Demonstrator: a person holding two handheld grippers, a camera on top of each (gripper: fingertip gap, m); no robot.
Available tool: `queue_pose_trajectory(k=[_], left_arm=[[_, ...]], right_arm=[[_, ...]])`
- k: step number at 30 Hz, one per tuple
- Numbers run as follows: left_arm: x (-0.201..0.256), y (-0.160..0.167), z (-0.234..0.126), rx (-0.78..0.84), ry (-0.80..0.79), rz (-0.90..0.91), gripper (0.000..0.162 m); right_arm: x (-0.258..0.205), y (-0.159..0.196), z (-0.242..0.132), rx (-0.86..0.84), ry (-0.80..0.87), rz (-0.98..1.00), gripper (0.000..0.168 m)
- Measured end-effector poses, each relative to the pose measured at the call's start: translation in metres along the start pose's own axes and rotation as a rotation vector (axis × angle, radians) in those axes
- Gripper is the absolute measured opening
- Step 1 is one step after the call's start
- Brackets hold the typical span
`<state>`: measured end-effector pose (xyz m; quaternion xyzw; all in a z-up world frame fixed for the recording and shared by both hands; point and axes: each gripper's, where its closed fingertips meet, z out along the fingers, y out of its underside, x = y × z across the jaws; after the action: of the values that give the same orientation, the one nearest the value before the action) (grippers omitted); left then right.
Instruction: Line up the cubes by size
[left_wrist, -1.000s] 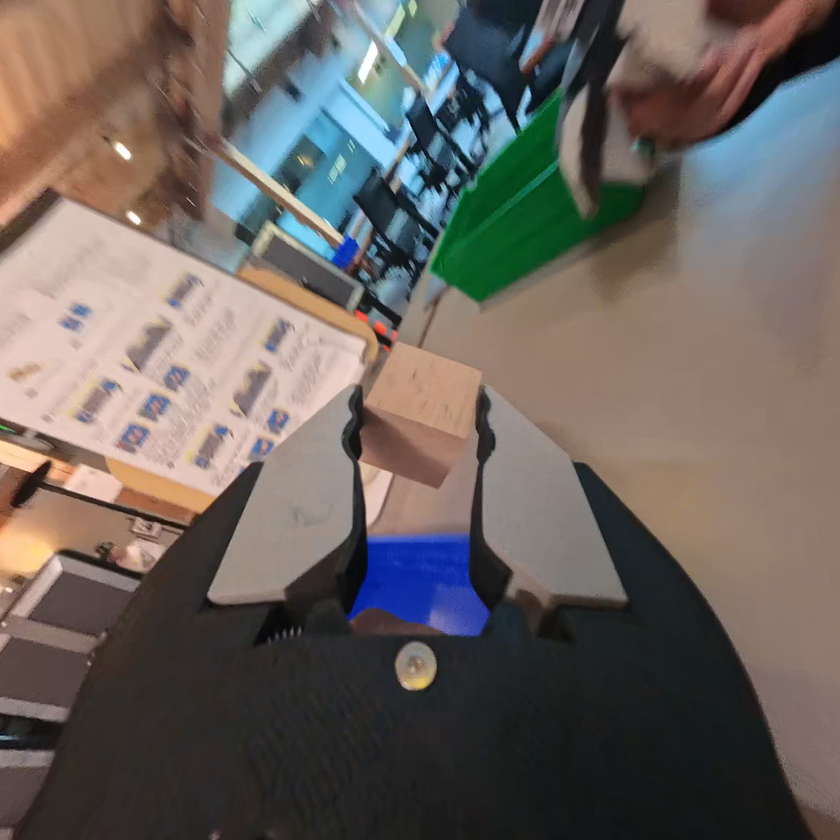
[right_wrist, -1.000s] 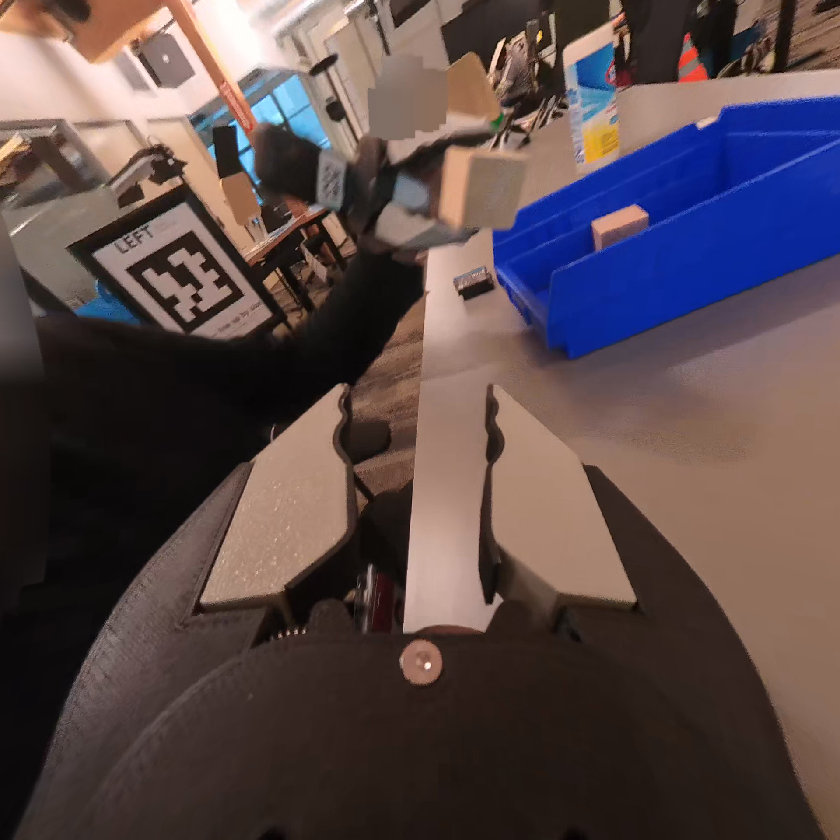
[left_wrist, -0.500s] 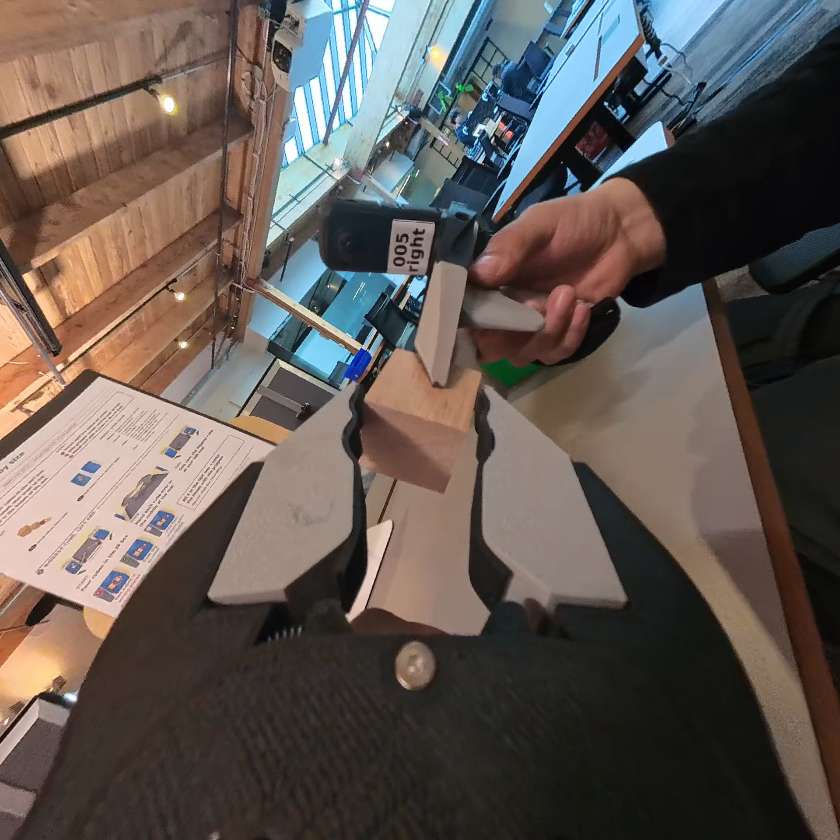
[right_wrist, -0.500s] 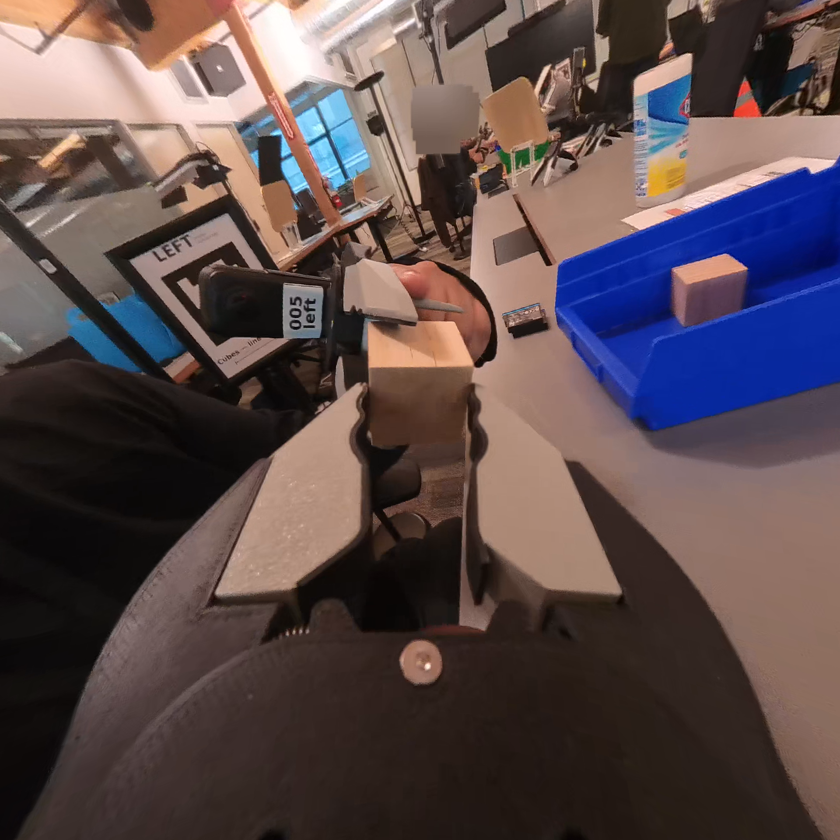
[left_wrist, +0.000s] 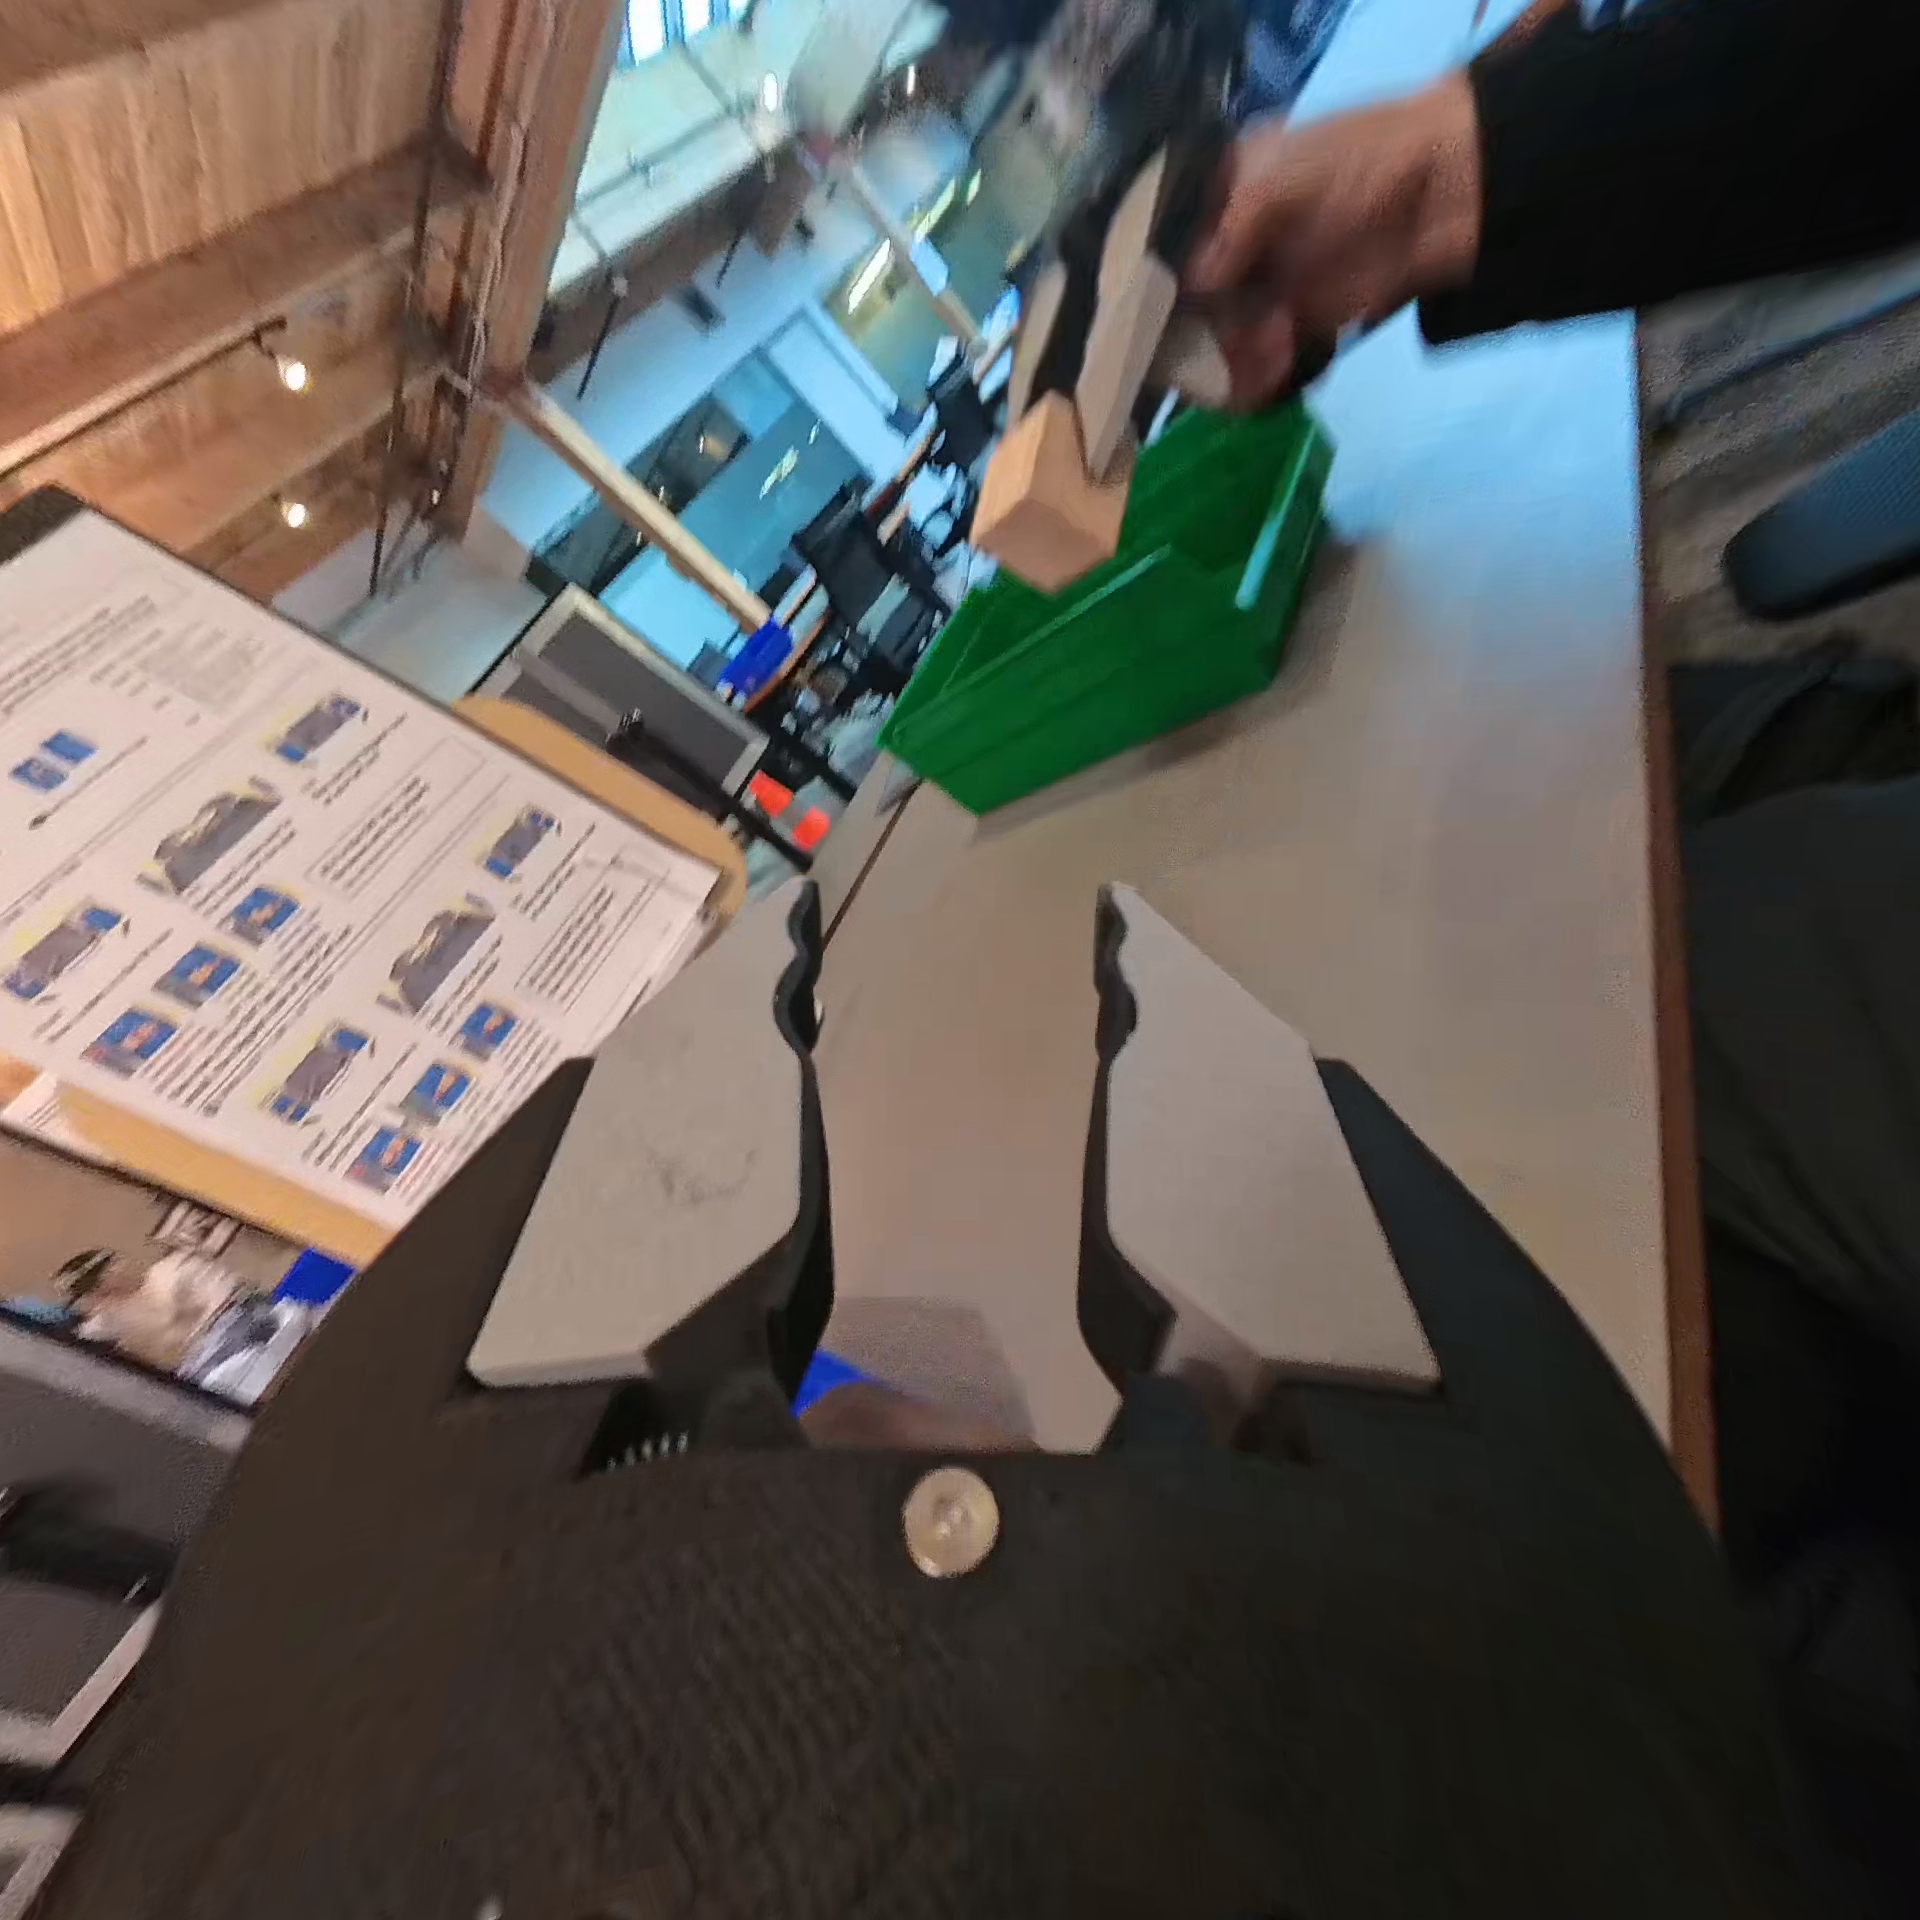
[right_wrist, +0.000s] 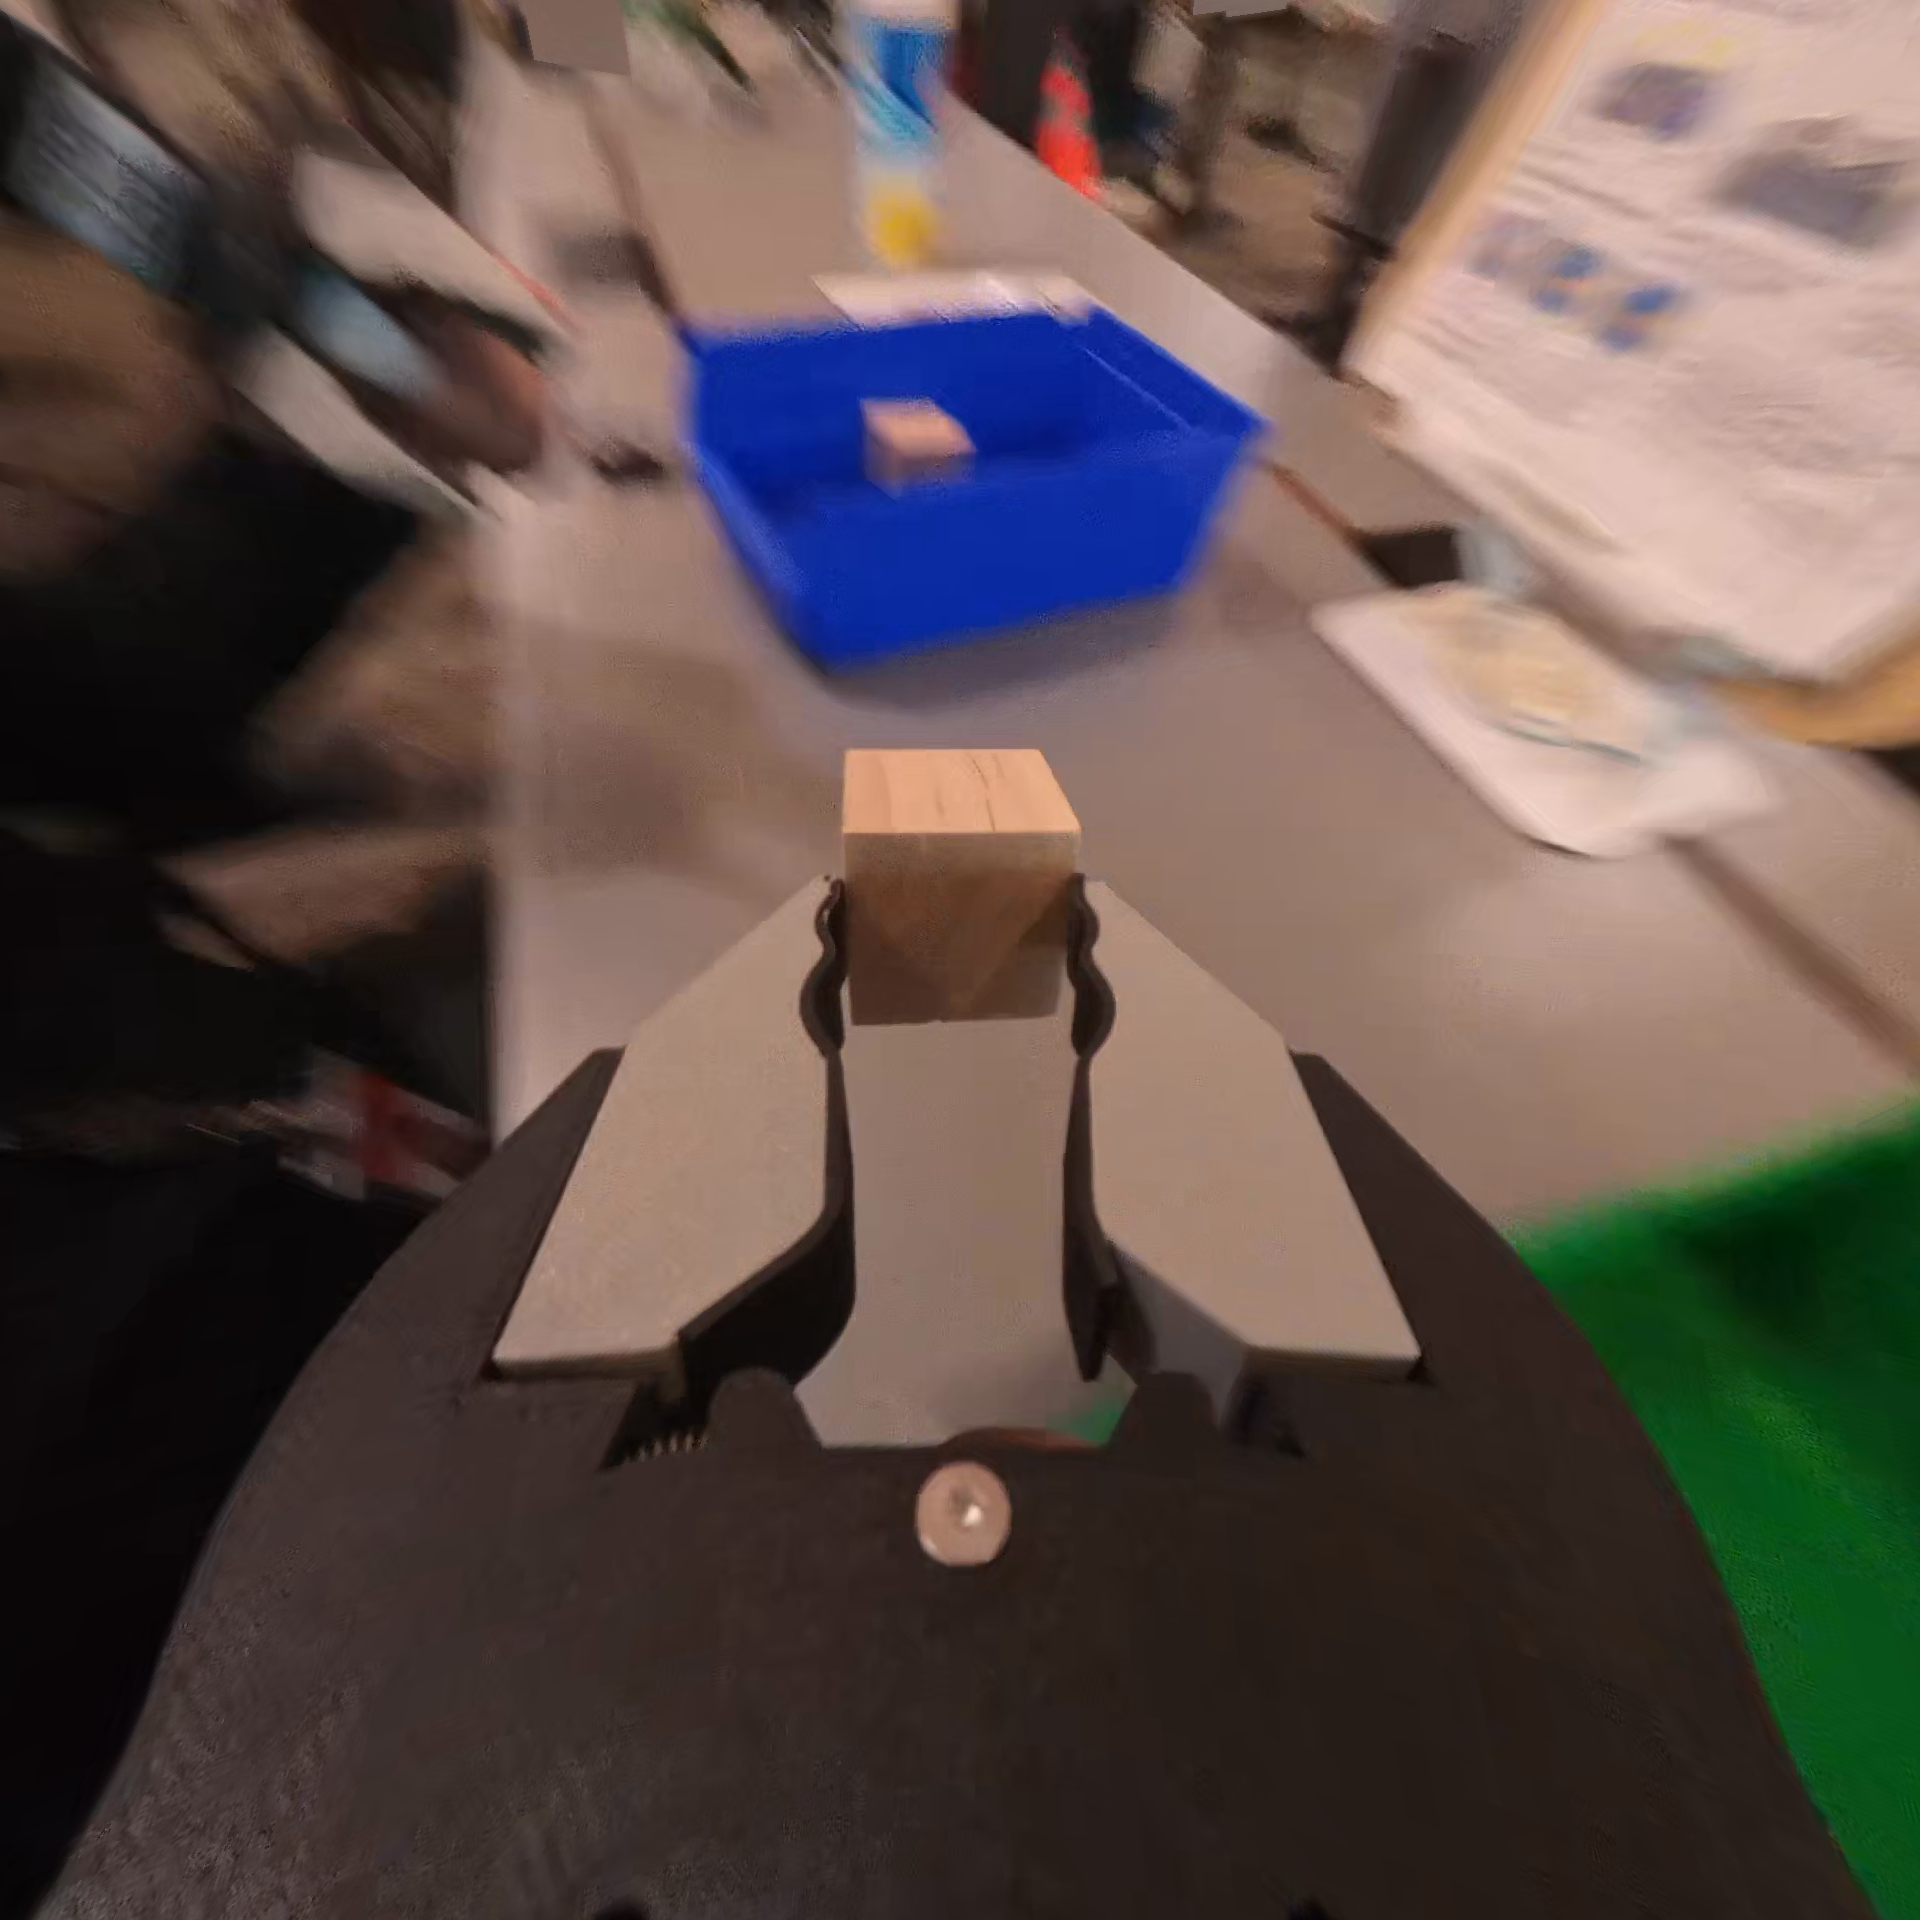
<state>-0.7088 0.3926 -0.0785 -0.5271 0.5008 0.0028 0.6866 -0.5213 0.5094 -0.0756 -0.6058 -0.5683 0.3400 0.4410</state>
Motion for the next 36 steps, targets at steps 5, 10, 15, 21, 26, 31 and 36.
queue_pose_trajectory(k=[5, 10, 15, 21, 26, 31, 36], left_arm=[[0.002, 0.002, 0.004, -0.024, -0.011, 0.029, 0.049], [0.011, -0.002, 0.016, -0.006, 0.015, 0.009, 0.049], [0.018, 0.009, 0.021, -0.049, 0.036, 0.018, 0.050], [0.019, 0.020, 0.022, -0.065, 0.048, 0.003, 0.049], [0.021, 0.034, 0.023, -0.120, 0.061, 0.000, 0.050], [0.014, 0.038, 0.017, -0.121, 0.050, -0.058, 0.052], [0.005, 0.034, 0.014, -0.139, 0.006, -0.046, 0.051]], right_arm=[[0.104, 0.087, -0.071, -0.485, 0.219, -0.160, 0.040], [0.138, 0.164, -0.078, -0.841, 0.128, -0.219, 0.040], [0.152, 0.192, -0.066, -0.984, 0.020, -0.174, 0.040], [0.159, 0.206, -0.053, -1.073, -0.058, -0.150, 0.040], [0.160, 0.199, -0.047, -1.048, -0.019, -0.126, 0.055], [0.150, 0.143, -0.064, -0.816, 0.138, -0.137, 0.052], [0.108, 0.078, -0.077, -0.514, 0.297, -0.126, 0.055]])
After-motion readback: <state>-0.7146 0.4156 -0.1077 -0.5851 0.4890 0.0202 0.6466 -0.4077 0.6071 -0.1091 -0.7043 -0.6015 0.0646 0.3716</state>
